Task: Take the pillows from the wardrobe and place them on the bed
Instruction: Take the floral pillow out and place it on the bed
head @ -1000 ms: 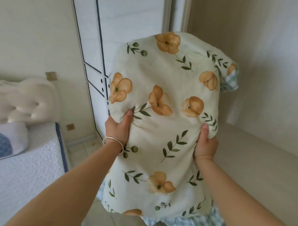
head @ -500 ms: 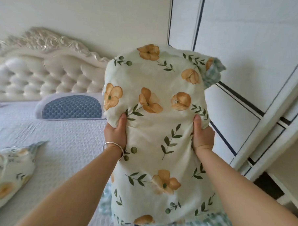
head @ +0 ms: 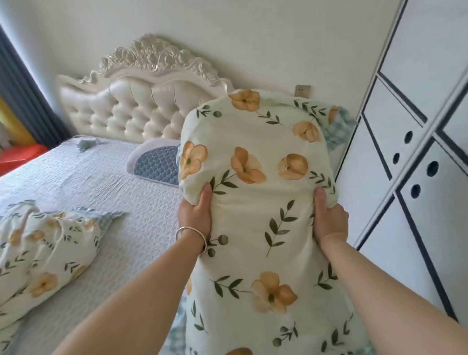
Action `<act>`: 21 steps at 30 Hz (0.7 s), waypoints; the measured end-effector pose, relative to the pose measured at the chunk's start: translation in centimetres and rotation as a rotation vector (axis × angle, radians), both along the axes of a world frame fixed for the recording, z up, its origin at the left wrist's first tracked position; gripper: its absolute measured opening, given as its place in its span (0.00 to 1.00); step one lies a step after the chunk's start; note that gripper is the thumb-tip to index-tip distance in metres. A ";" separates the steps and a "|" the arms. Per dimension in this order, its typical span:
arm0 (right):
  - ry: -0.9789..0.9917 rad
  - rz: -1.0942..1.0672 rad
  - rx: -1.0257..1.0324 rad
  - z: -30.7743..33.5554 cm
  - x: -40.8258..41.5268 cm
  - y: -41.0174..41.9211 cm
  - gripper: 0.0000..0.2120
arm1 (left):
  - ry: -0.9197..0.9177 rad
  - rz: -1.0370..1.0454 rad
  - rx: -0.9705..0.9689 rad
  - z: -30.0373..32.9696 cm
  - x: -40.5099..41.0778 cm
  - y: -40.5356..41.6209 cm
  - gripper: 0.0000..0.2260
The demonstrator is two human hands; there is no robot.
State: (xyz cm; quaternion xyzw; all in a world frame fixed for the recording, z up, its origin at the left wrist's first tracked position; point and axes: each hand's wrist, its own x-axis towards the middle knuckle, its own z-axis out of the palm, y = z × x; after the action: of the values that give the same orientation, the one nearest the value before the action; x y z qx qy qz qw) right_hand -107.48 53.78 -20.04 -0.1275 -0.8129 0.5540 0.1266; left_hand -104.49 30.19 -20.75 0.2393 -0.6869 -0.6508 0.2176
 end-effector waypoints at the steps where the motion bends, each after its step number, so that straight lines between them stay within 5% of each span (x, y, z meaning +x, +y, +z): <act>1: -0.005 0.018 0.005 0.3 -2.2 0.3 0.26 | -0.002 0.013 -0.001 0.2 -1.8 0.3 0.14; 21: -0.111 0.294 0.137 -1.5 -45.5 -7.2 0.28 | -0.113 0.253 0.060 -2.9 -39.4 -5.7 0.28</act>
State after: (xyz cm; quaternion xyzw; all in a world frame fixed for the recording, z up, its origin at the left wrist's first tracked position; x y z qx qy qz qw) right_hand -153.02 46.56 -21.54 -0.0286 -0.8644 0.5019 0.0074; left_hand -143.91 24.54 -23.65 0.3668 -0.6426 -0.6238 0.2517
